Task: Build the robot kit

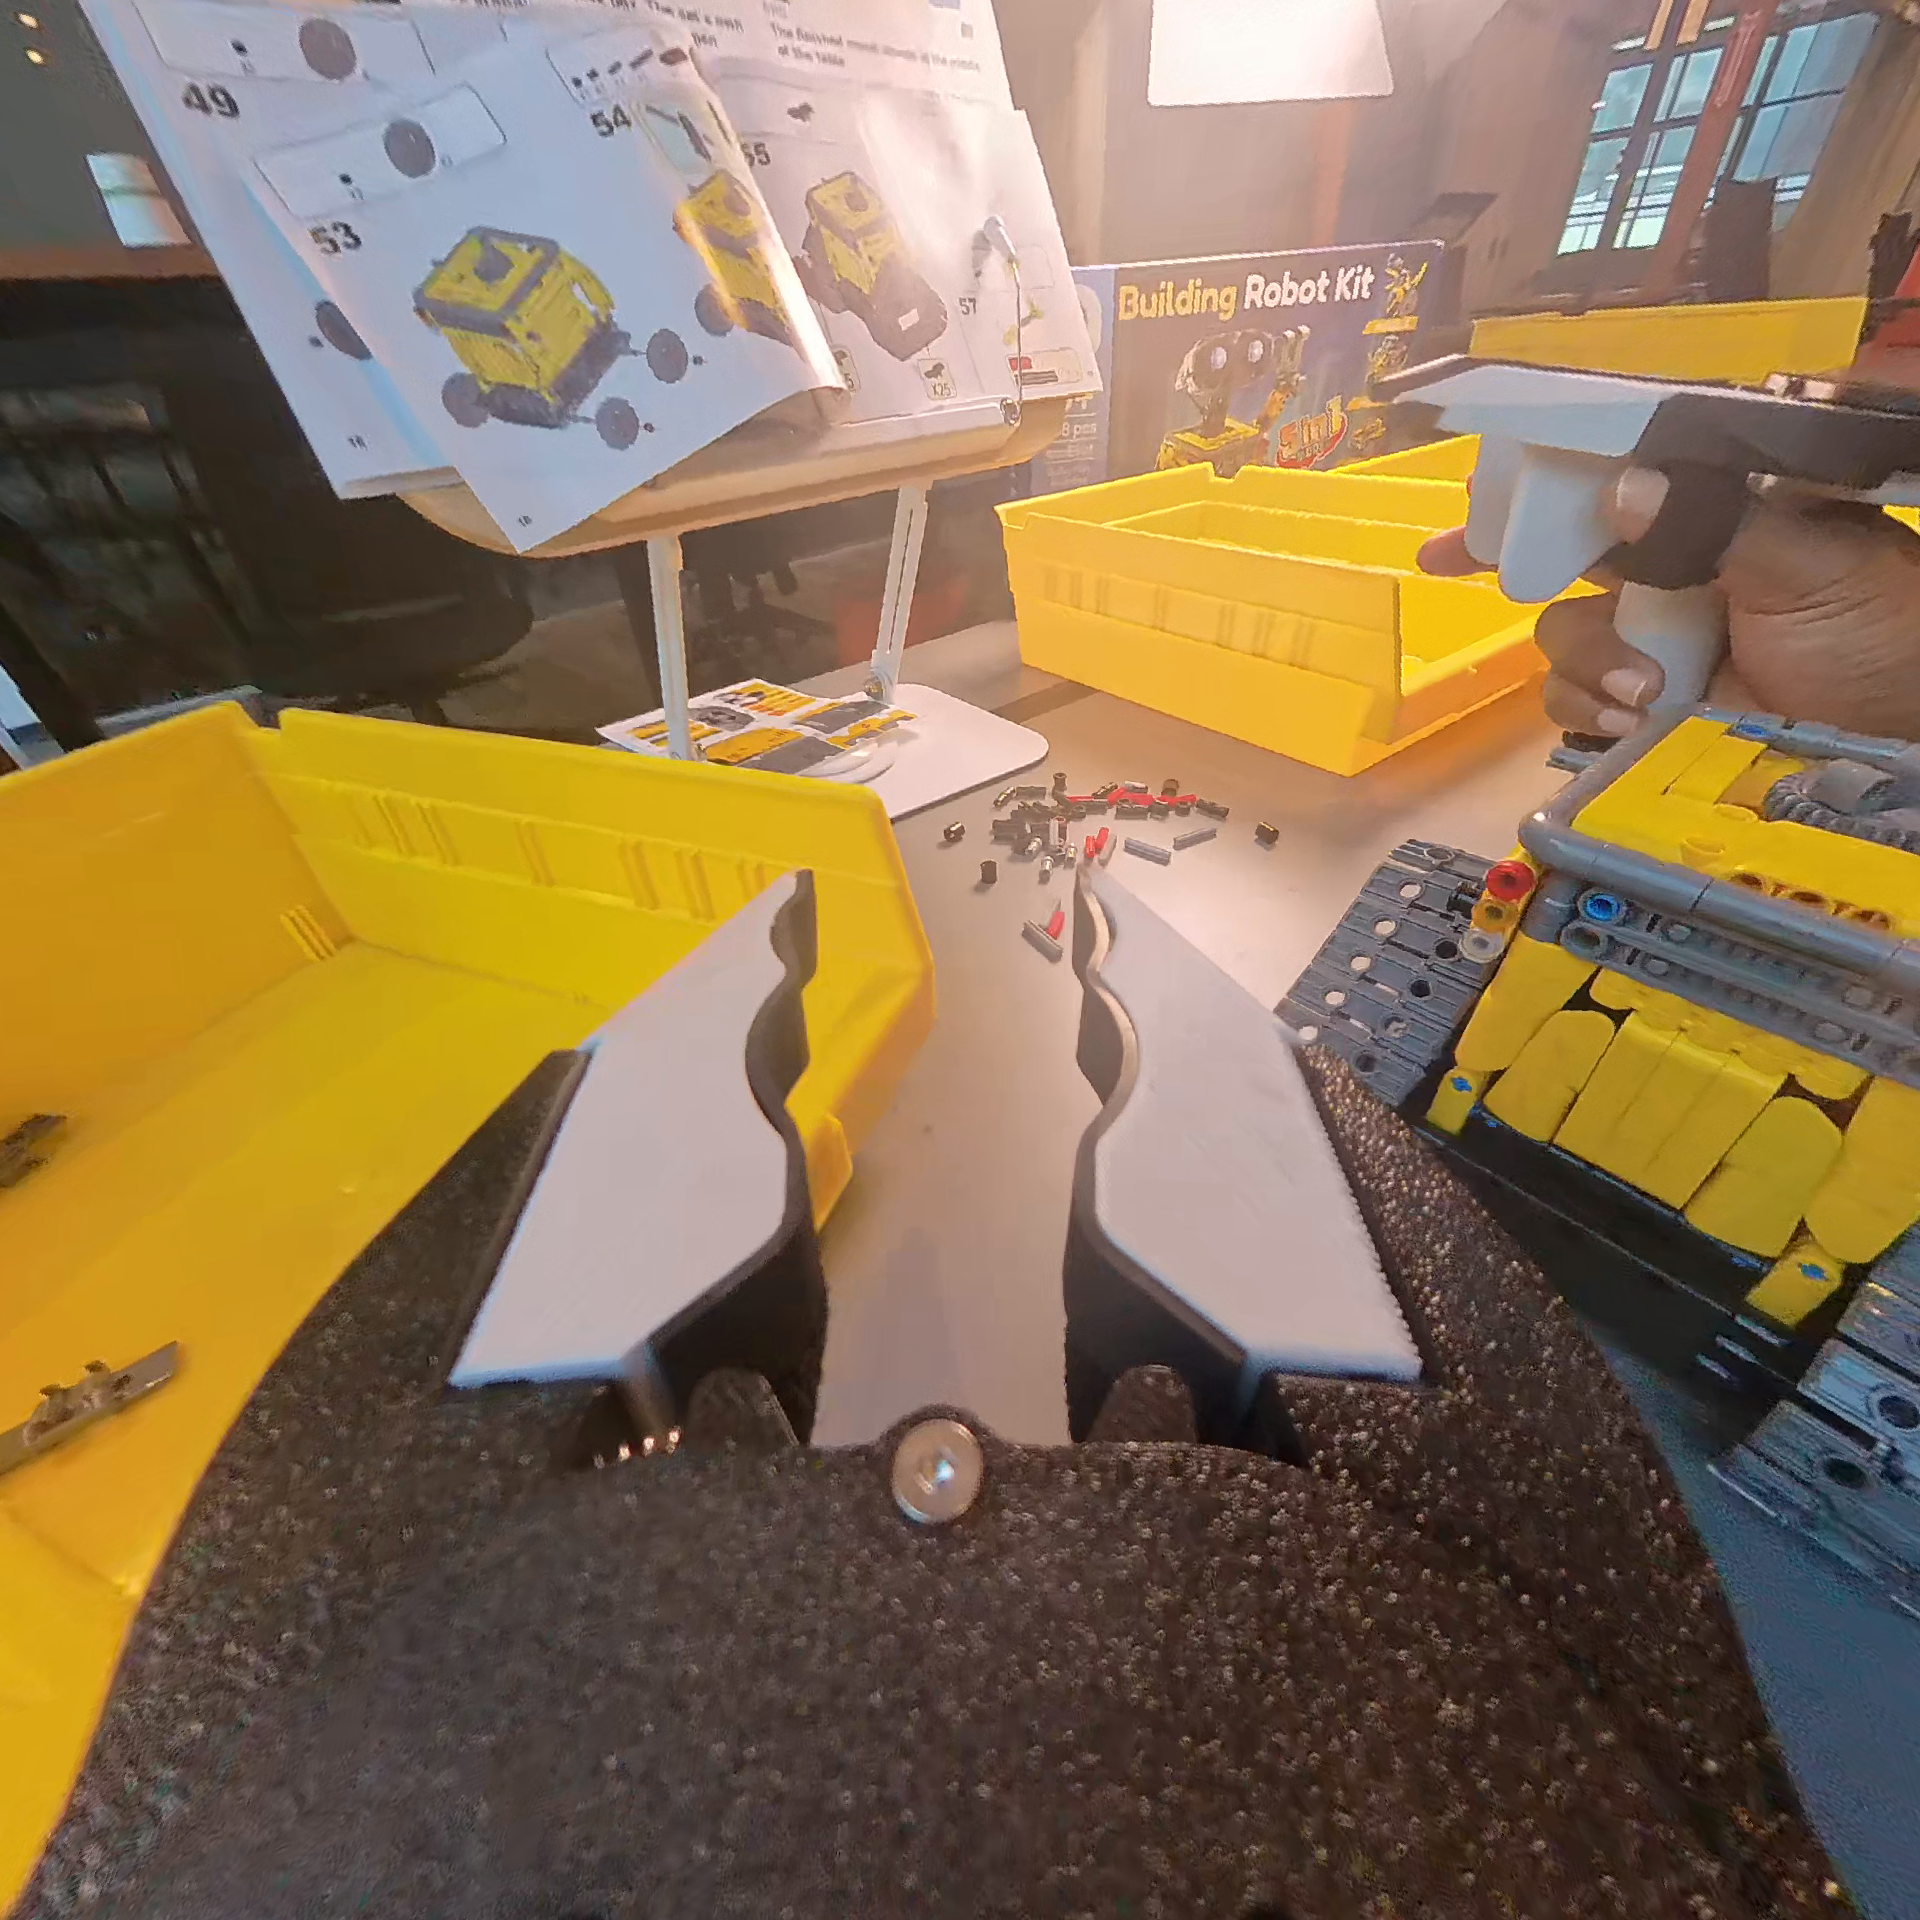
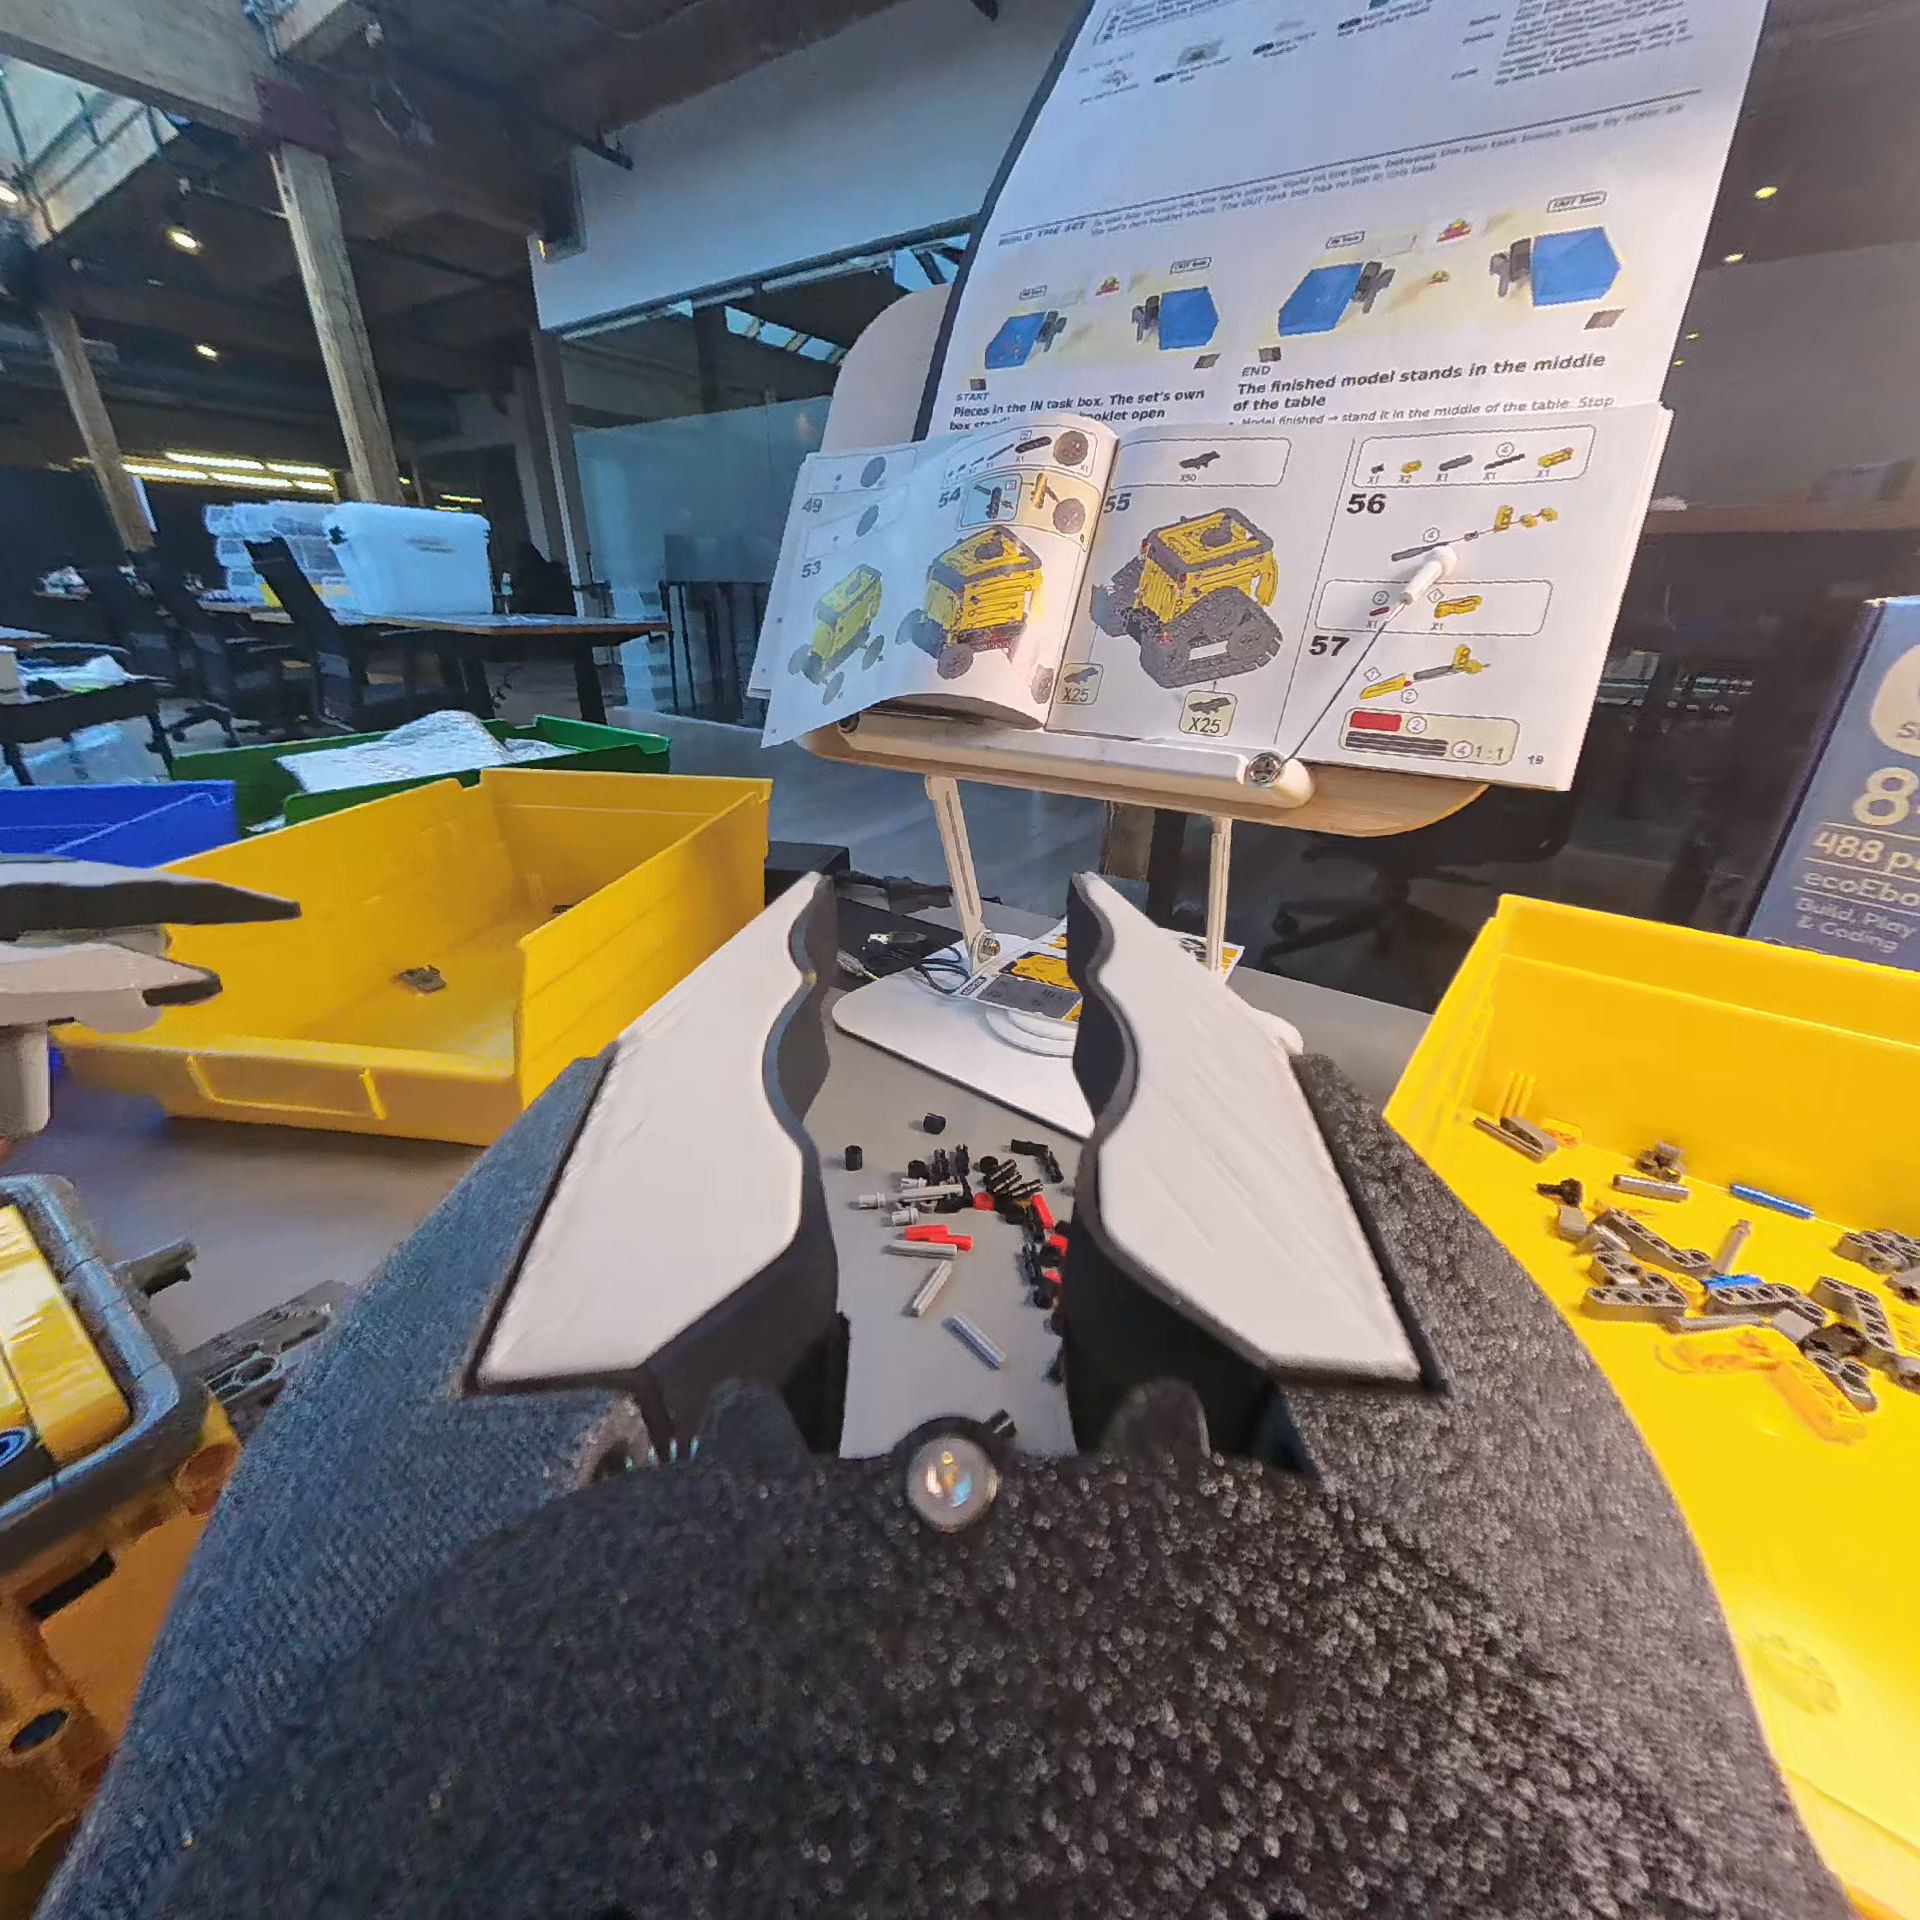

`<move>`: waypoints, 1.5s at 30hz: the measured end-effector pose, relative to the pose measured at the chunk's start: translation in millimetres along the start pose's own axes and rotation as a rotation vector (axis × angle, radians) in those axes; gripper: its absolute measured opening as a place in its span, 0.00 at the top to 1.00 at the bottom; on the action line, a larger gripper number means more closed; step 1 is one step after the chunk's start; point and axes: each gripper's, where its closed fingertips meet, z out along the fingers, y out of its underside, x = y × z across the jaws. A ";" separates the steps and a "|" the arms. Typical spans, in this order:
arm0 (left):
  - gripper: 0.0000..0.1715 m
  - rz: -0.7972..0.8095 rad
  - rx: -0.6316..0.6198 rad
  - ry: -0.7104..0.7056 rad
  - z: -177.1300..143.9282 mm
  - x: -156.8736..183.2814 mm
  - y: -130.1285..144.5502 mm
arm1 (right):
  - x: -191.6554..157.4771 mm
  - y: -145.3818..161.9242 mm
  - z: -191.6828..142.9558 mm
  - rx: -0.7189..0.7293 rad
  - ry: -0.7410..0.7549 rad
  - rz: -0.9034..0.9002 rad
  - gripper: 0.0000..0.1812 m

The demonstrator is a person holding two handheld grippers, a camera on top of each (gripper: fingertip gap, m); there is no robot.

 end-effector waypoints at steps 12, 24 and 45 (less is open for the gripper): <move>0.70 0.056 -0.015 -0.046 -0.9 -8.7 4.7 | 6.9 35.8 -3.2 -0.083 0.029 -0.054 0.75; 0.71 0.005 -0.009 -0.084 -12.2 -21.4 2.0 | 32.8 25.7 -15.5 -0.075 0.162 -0.101 0.77; 0.72 -0.018 -0.138 -0.086 3.0 -20.9 31.9 | 193.3 8.8 -2.1 -0.406 0.172 -0.174 0.89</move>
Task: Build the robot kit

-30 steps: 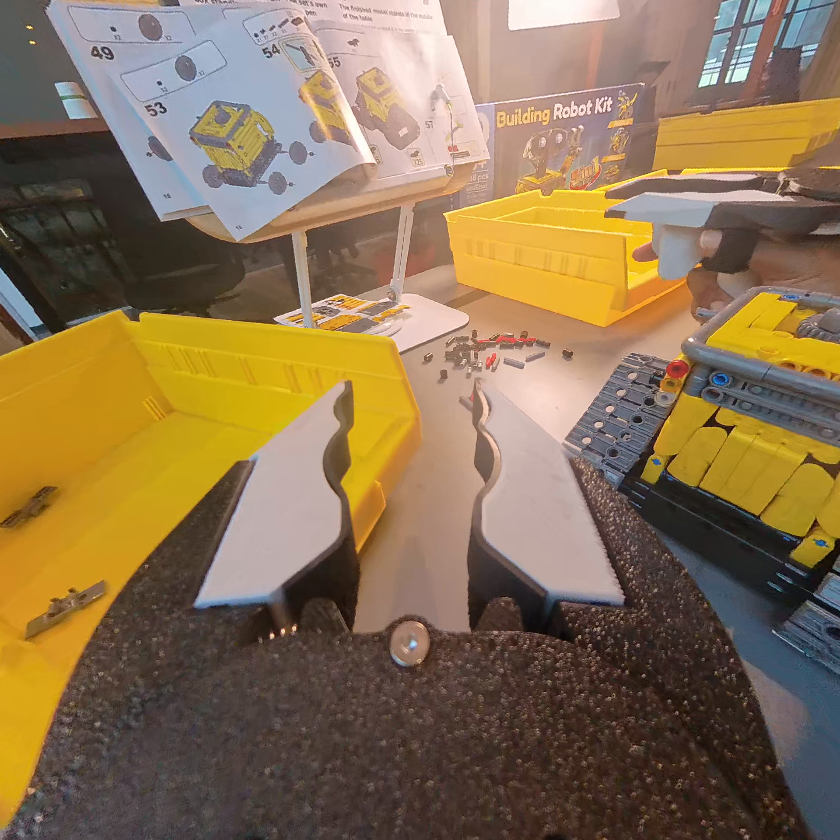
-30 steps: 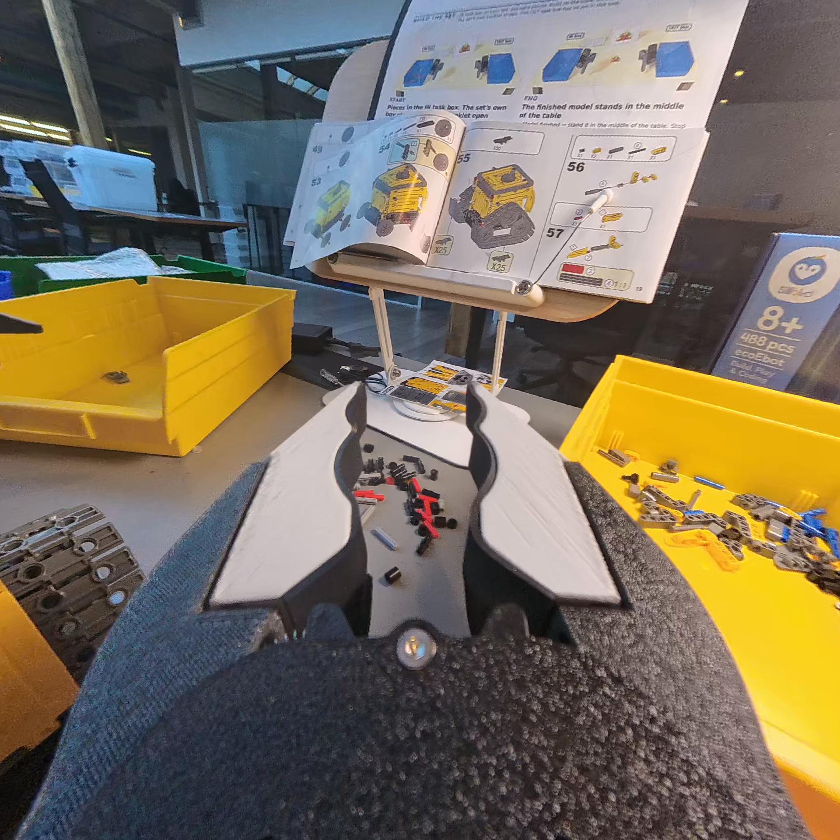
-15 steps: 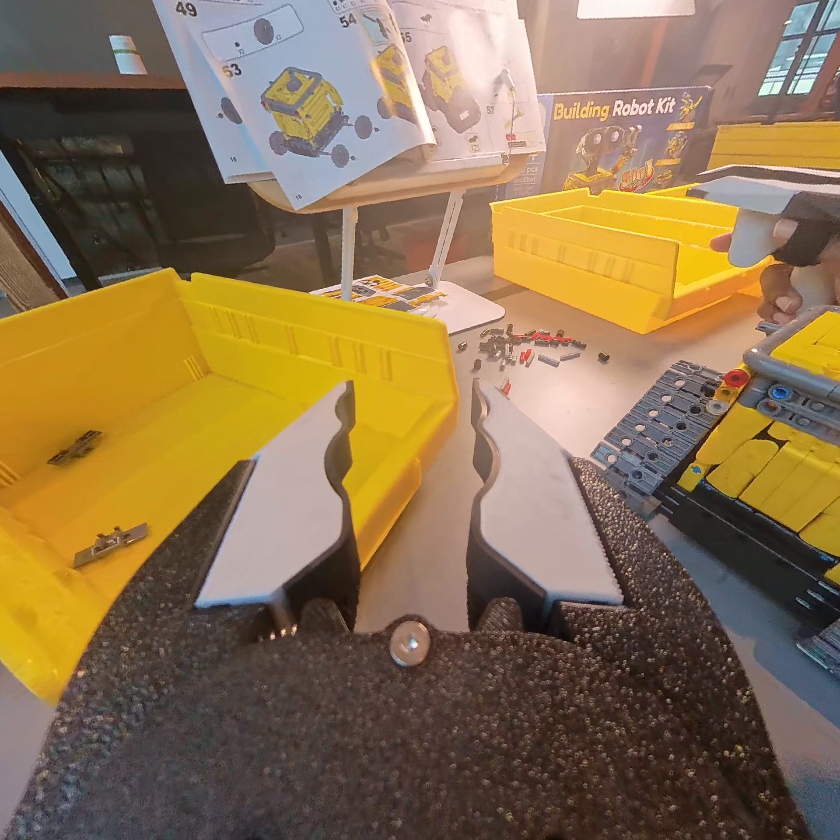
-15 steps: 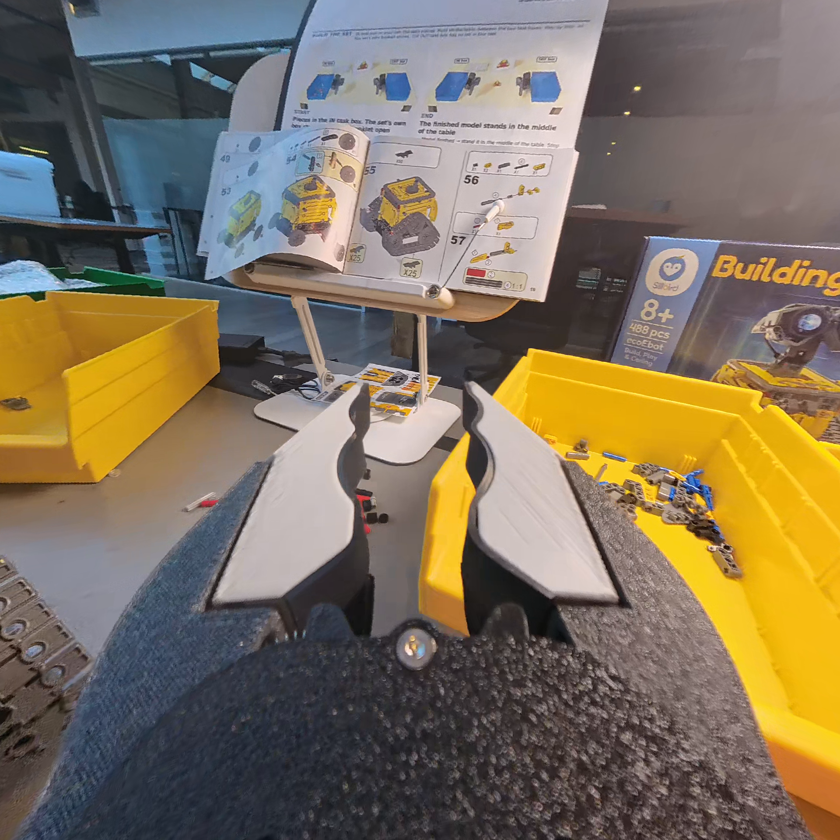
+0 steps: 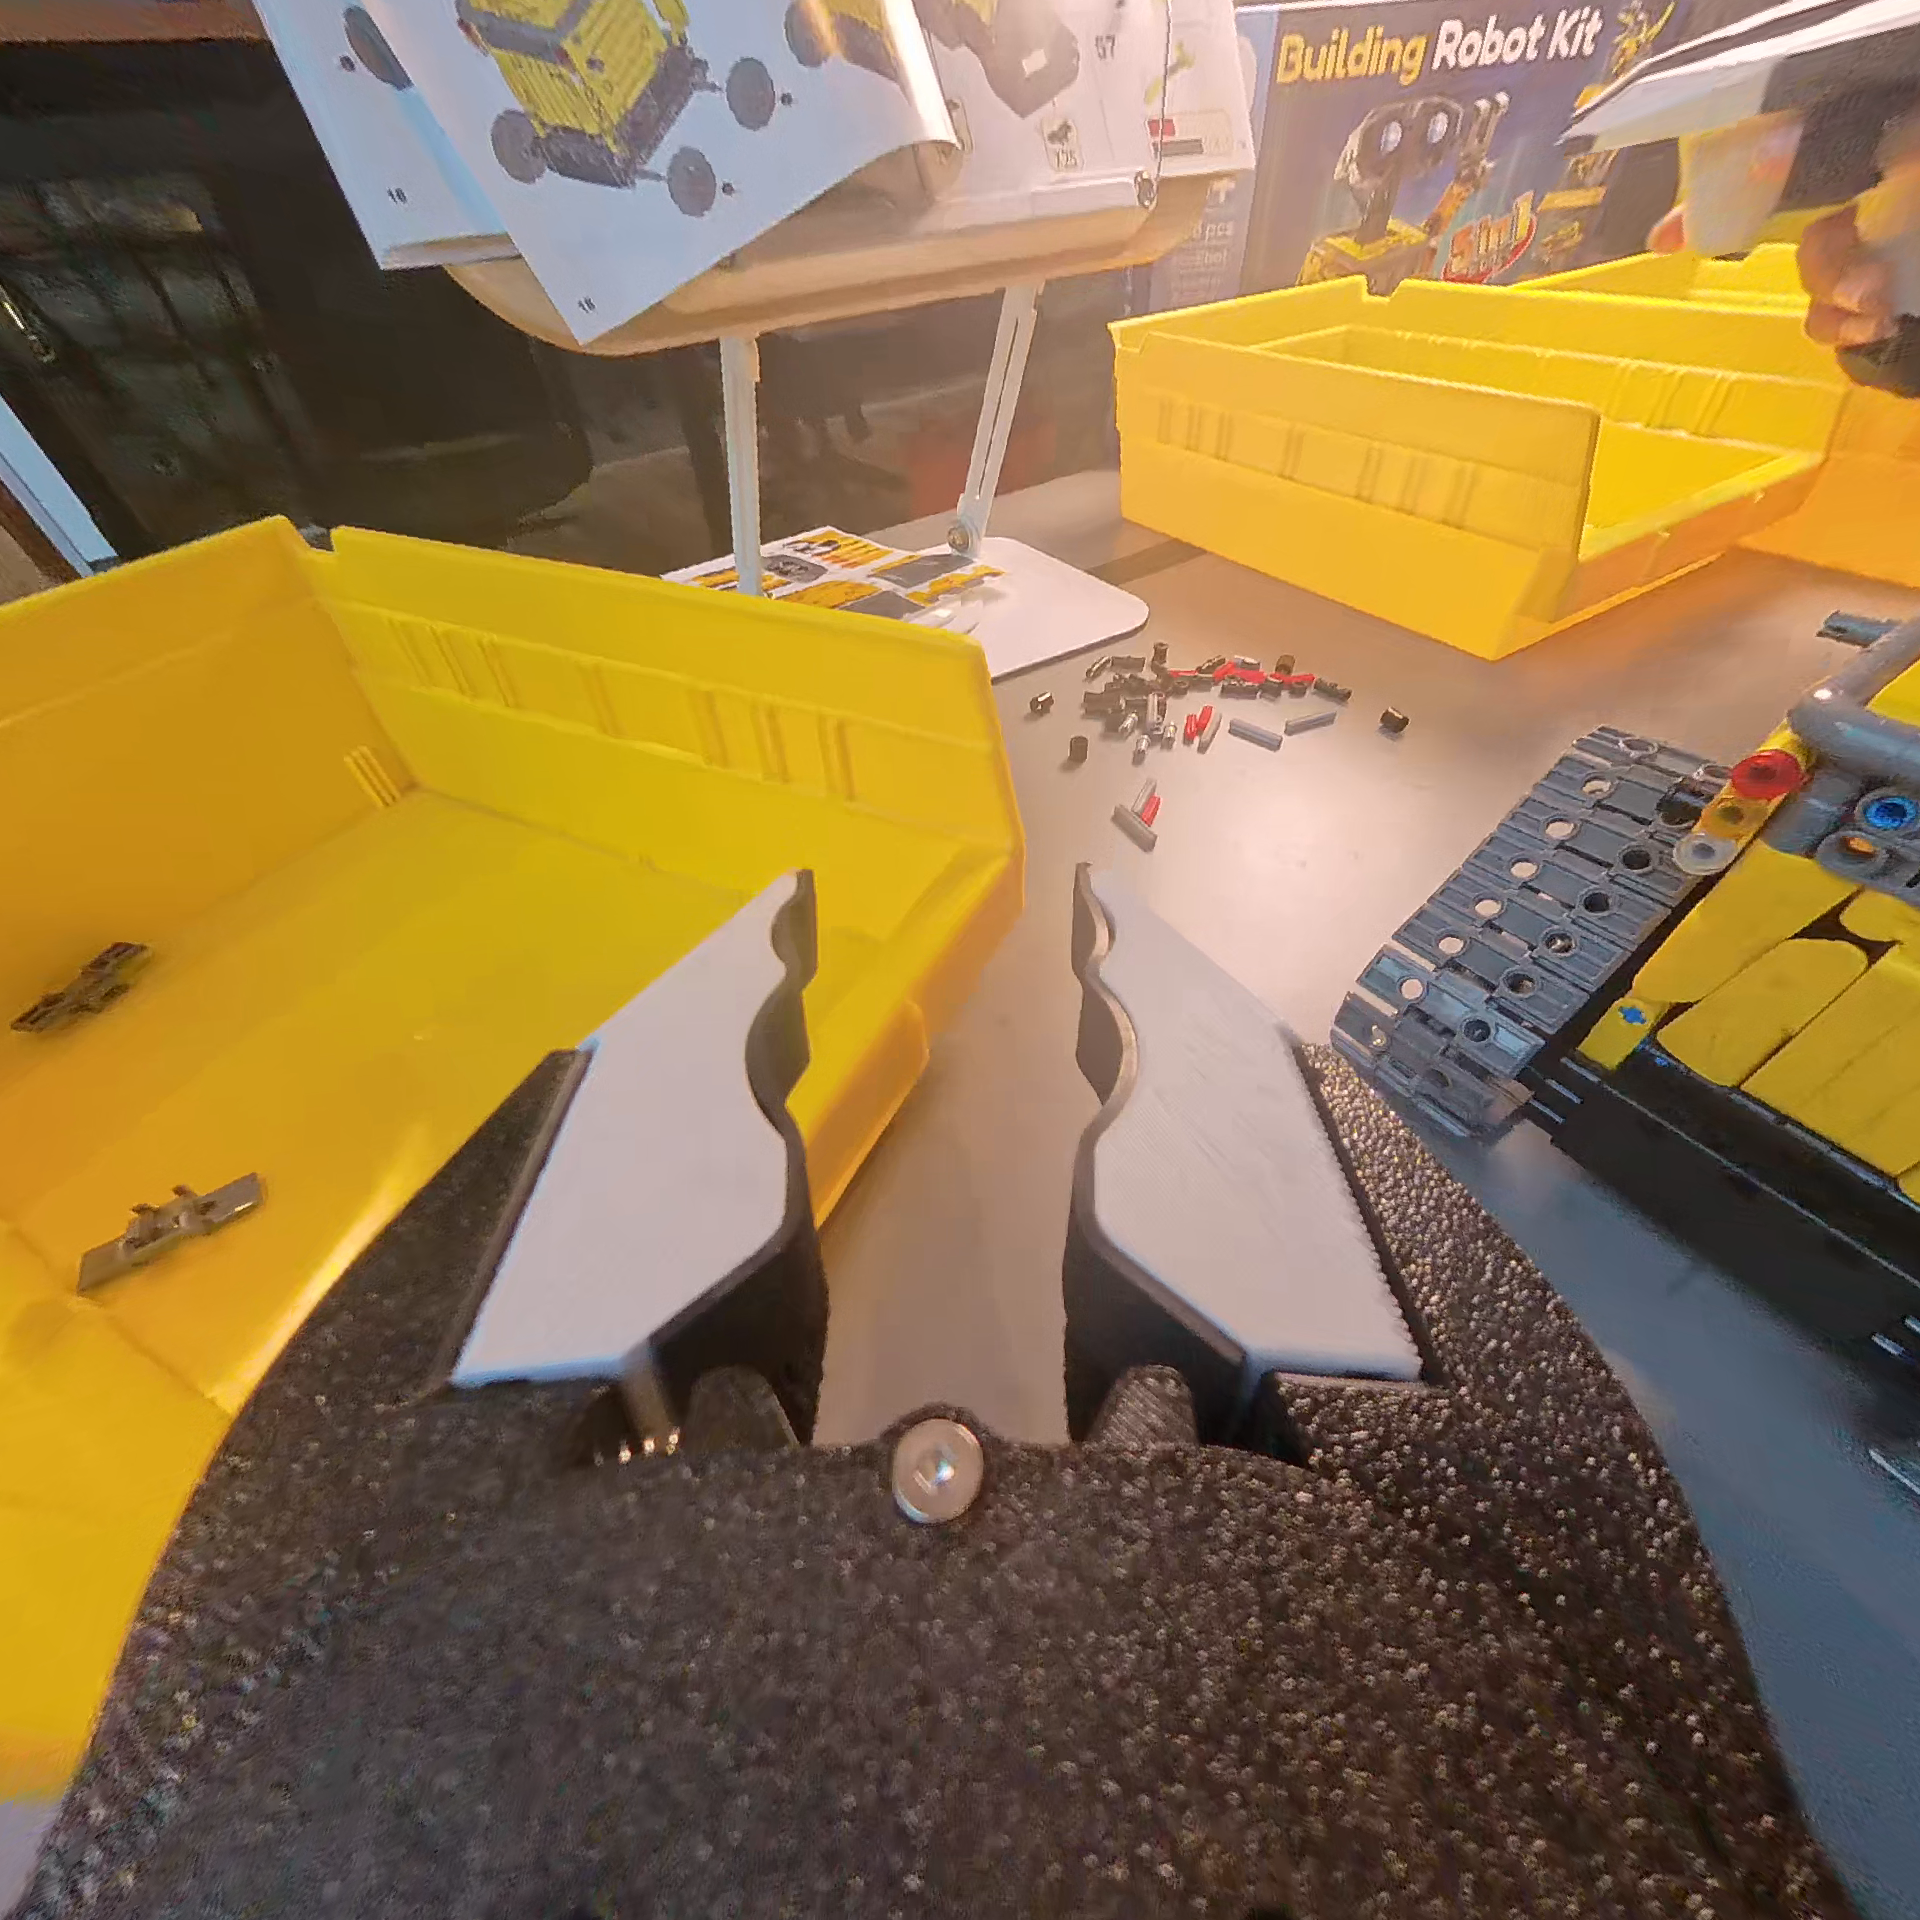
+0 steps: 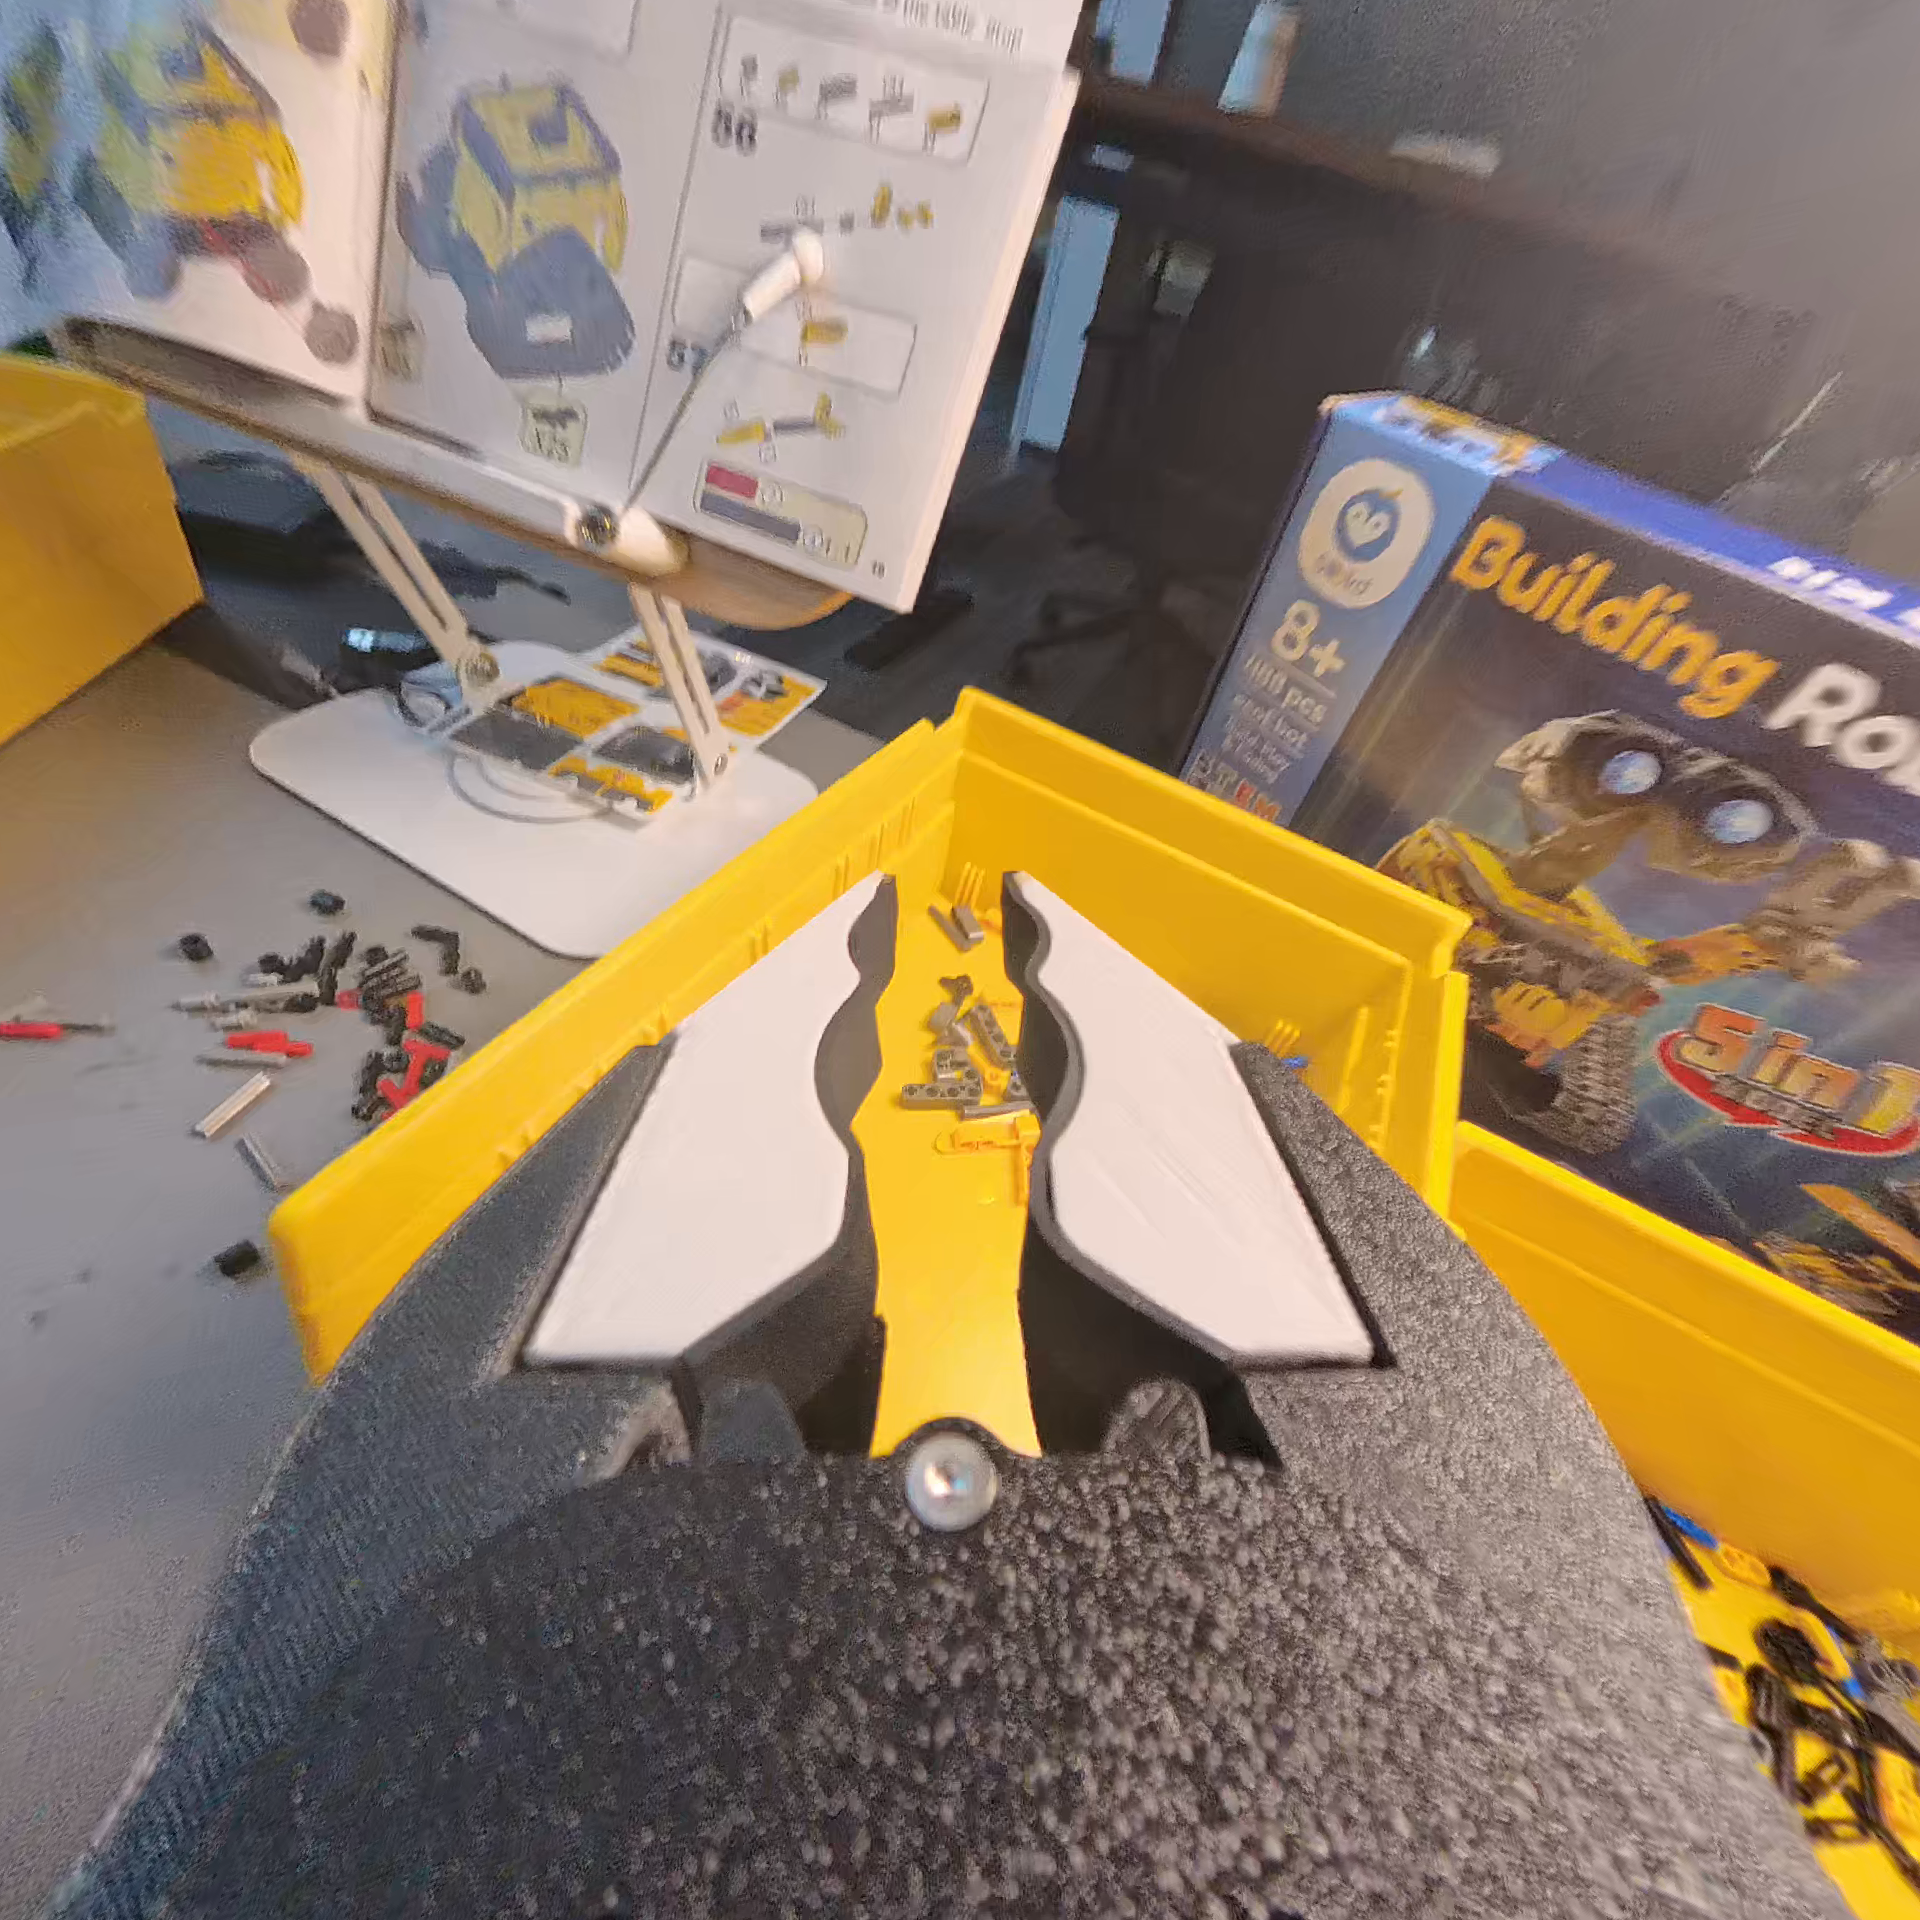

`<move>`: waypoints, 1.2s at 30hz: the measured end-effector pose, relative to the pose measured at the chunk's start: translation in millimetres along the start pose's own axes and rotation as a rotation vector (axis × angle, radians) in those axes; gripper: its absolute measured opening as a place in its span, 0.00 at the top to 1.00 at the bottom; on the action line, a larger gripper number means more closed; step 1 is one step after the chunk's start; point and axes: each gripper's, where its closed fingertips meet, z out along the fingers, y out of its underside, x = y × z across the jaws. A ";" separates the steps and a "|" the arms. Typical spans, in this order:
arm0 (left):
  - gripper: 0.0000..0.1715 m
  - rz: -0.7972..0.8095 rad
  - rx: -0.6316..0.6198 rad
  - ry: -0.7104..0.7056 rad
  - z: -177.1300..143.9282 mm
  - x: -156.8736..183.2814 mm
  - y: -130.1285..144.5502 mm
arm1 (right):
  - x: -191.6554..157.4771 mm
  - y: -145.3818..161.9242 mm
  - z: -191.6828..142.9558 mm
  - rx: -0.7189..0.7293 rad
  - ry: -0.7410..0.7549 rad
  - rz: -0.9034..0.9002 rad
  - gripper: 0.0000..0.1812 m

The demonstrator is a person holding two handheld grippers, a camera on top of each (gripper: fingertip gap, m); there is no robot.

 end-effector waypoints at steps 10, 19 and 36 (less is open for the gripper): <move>0.73 0.018 -0.015 -0.035 0.2 -4.8 3.7 | 54.3 69.1 86.7 -0.385 -0.012 0.013 0.95; 0.74 0.055 -0.047 -0.057 3.9 -5.3 8.0 | 34.4 101.3 147.2 -0.487 -0.135 0.047 0.92; 0.74 0.114 -0.080 -0.051 6.2 -0.6 13.3 | 23.8 123.7 194.6 -0.634 -0.069 0.321 0.89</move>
